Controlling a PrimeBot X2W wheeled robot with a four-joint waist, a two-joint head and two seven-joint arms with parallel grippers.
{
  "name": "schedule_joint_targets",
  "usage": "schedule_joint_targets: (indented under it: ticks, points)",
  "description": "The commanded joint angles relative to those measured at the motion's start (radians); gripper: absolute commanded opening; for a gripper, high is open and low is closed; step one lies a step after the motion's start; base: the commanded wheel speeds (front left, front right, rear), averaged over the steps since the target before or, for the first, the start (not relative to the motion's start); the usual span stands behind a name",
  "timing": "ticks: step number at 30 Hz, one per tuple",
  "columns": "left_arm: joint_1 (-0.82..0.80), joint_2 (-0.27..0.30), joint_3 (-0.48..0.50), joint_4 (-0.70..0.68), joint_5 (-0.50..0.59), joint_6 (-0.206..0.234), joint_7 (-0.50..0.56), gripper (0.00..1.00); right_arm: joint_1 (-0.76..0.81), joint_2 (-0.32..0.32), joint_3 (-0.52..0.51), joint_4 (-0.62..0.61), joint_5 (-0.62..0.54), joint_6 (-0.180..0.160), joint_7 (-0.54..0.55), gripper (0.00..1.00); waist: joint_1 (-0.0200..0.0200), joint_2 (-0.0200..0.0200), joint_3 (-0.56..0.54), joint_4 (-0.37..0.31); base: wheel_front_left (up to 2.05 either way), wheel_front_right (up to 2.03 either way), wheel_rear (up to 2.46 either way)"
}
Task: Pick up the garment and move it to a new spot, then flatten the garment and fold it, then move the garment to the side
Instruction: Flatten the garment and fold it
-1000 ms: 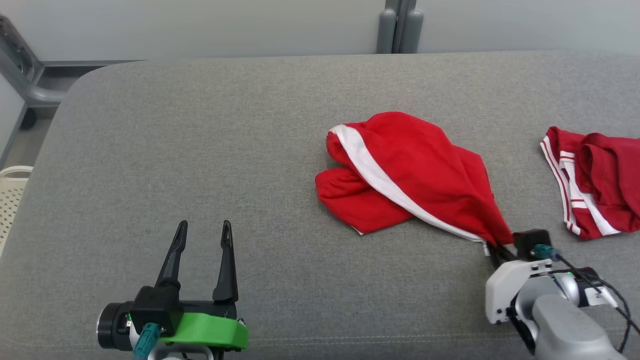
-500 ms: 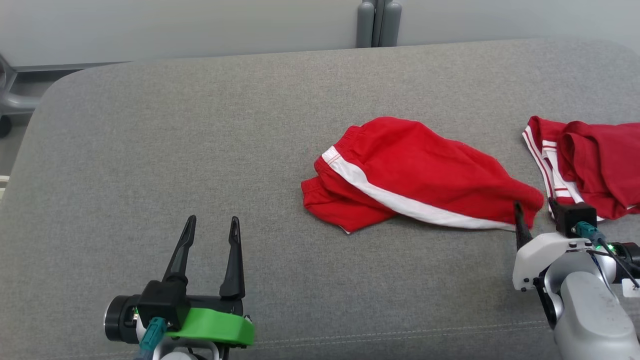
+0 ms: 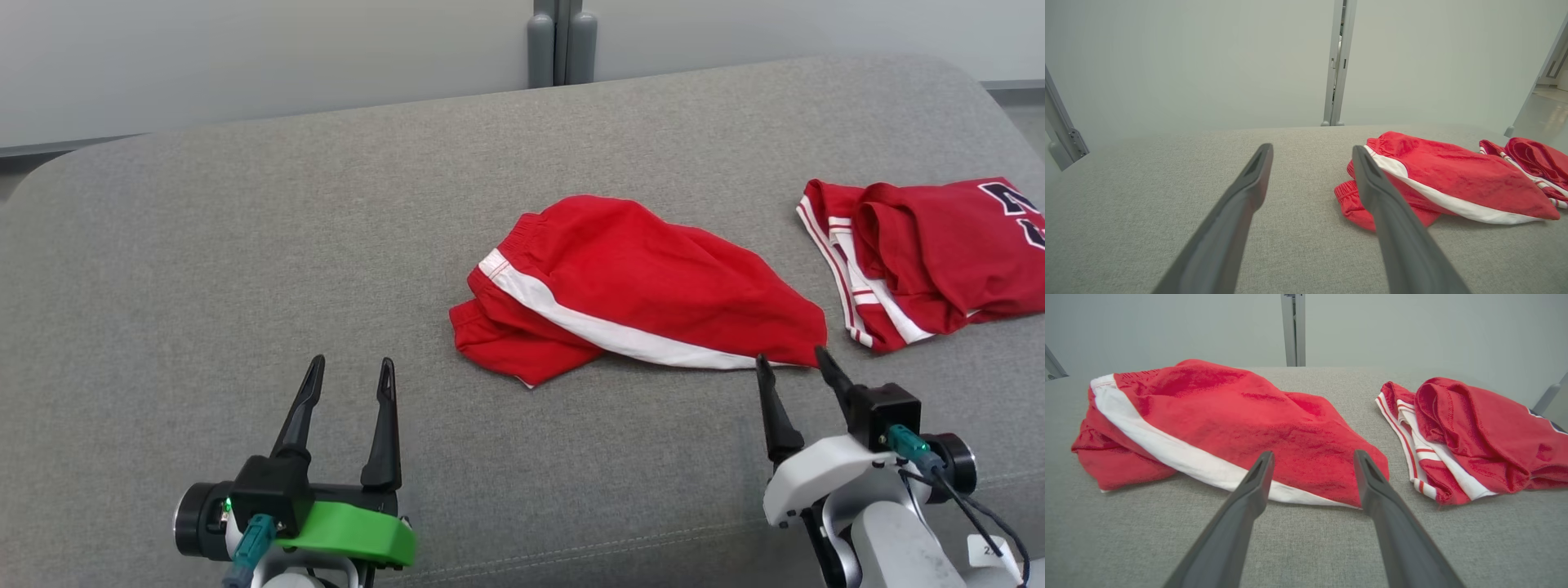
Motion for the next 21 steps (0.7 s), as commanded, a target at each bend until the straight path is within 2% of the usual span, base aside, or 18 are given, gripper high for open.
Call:
schedule_joint_targets:
  ticks: [1,7,15,21]
  points:
    - [-0.016,0.001,0.0,0.007,-0.001,-0.002,-0.003,1.0,0.036,-0.001,0.028,-0.028,0.035,-0.002,0.0,1.0,0.0,0.0,-0.005,-0.019,0.0,0.0,0.0]
    - [-0.021,0.001,-0.006,0.01,-0.007,0.002,-0.003,1.0,0.099,-0.001,0.064,-0.115,0.09,-0.002,0.0,1.0,0.0,0.0,-0.006,-0.041,0.0,0.0,0.0]
    - [-0.01,0.001,-0.008,0.014,-0.015,0.006,-0.003,1.0,0.157,0.0,0.107,-0.28,0.108,-0.002,0.0,1.0,0.0,0.0,-0.006,-0.046,0.0,0.0,0.0]
    - [-0.001,0.001,-0.005,0.025,-0.029,0.01,-0.003,1.0,0.185,-0.001,0.132,-0.32,0.126,-0.002,0.0,1.0,0.0,0.0,-0.013,-0.051,0.0,0.0,0.0]
